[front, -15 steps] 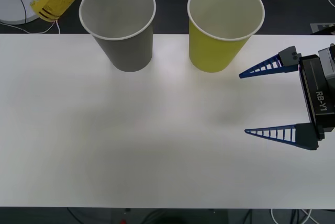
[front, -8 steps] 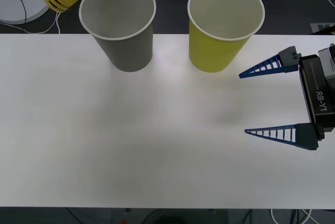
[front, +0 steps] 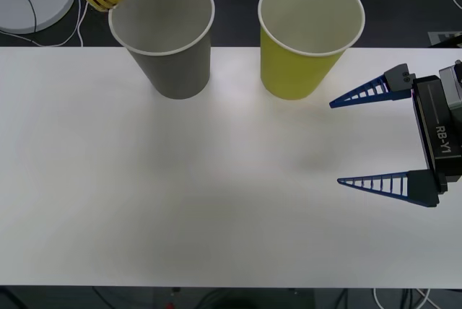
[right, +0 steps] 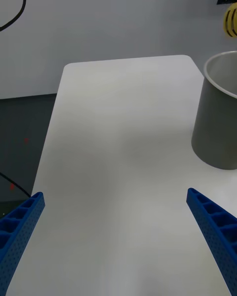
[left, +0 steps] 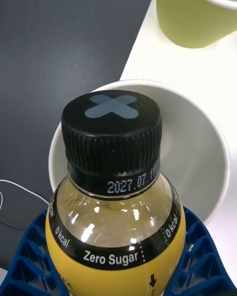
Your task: Put the can into the green bin and the plastic bottle into the gray bin
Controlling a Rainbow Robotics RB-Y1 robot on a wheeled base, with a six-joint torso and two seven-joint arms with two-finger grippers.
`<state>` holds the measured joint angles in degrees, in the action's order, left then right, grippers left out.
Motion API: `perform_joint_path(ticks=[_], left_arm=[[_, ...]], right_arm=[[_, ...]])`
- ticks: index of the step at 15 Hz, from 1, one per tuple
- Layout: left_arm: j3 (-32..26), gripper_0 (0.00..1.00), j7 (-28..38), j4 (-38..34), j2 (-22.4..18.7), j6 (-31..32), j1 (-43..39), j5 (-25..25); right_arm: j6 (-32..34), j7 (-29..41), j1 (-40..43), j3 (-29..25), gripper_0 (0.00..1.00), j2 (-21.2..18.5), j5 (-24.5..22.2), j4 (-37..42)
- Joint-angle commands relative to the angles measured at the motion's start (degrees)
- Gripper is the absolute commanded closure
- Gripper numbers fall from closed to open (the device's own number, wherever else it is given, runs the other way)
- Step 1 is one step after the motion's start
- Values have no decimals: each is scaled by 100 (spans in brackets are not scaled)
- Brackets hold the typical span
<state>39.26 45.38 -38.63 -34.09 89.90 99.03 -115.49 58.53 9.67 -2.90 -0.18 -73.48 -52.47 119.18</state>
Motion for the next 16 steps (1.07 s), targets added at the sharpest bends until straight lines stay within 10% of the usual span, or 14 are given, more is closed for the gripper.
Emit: perform_joint_path(ticks=[1, 14, 15, 16], left_arm=[[-6, 100, 76, 171, 148, -175, 29, -26], [-6, 100, 999, 356, 315, -447, 29, 193], [-6, 93, 999, 356, 315, -447, 20, 202], [-6, 44, 999, 373, 315, -447, 29, 220]], right_arm=[[0, 0, 0, 0, 0, 0, 0, 0], [0, 0, 0, 0, 0, 0, 0, 0], [0, 0, 0, 0, 0, 0, 0, 0], [0, 0, 0, 0, 0, 0, 0, 0]])
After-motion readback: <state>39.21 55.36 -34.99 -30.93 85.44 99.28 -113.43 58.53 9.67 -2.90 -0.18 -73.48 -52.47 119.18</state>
